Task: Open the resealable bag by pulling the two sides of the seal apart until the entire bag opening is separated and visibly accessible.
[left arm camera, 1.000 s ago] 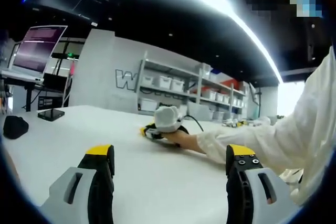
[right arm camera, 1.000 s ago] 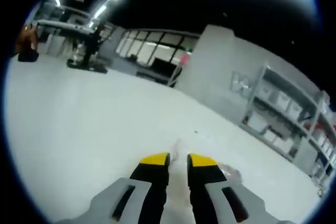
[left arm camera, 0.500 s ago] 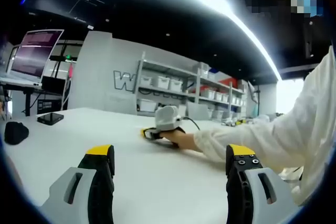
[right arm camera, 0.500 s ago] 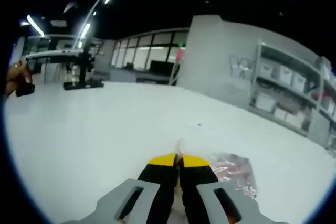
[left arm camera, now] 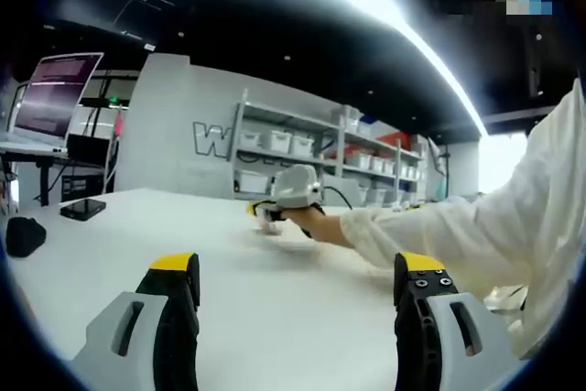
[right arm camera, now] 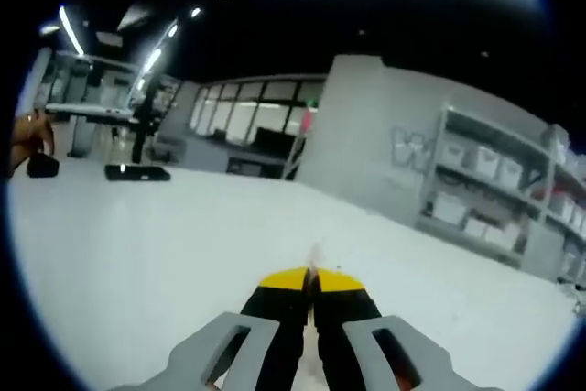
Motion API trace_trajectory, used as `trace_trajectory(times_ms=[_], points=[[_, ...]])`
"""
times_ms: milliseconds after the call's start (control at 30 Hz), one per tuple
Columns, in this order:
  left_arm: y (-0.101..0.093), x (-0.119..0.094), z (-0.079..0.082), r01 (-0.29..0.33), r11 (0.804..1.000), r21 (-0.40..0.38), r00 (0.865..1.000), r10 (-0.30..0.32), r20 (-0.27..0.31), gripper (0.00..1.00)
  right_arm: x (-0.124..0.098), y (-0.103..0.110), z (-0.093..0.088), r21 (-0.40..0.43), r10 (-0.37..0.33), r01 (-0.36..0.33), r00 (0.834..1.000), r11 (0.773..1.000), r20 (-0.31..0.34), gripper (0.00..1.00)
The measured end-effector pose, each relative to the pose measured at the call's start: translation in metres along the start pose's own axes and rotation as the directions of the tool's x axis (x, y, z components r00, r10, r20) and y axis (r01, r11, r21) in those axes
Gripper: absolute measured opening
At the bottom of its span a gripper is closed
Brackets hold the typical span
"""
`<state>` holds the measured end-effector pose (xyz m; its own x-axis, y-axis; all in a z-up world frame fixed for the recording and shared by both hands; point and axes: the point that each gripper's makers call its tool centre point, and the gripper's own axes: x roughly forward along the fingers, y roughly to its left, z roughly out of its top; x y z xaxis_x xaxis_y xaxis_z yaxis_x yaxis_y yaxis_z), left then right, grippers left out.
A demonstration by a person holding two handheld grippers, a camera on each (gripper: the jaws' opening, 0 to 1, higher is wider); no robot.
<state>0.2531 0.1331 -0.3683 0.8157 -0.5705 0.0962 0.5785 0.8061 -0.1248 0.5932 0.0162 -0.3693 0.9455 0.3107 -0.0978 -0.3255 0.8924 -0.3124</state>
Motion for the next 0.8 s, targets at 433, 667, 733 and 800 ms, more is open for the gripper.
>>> trace_trajectory(times_ms=[433,667,733,800], points=[[-0.007,-0.005,0.002,-0.001,1.0,0.005,1.0,0.001,0.012,0.85,-0.024,-0.018,0.037,-0.034,0.0,0.003,0.998,0.999,0.062,0.0],[-0.011,-0.003,-0.002,0.008,1.0,-0.003,1.0,-0.008,0.007,0.85,-0.038,-0.001,0.056,-0.047,0.056,-0.051,0.994,0.998,0.093,0.0],[-0.012,-0.004,0.001,0.008,1.0,0.0,1.0,-0.008,0.016,0.85,-0.036,0.0,0.059,-0.052,0.065,-0.06,0.994,0.997,0.093,0.0],[-0.01,-0.005,0.001,0.003,1.0,-0.002,1.0,-0.003,0.02,0.85,-0.037,0.0,0.061,-0.069,0.069,-0.062,0.993,0.996,0.094,0.0]])
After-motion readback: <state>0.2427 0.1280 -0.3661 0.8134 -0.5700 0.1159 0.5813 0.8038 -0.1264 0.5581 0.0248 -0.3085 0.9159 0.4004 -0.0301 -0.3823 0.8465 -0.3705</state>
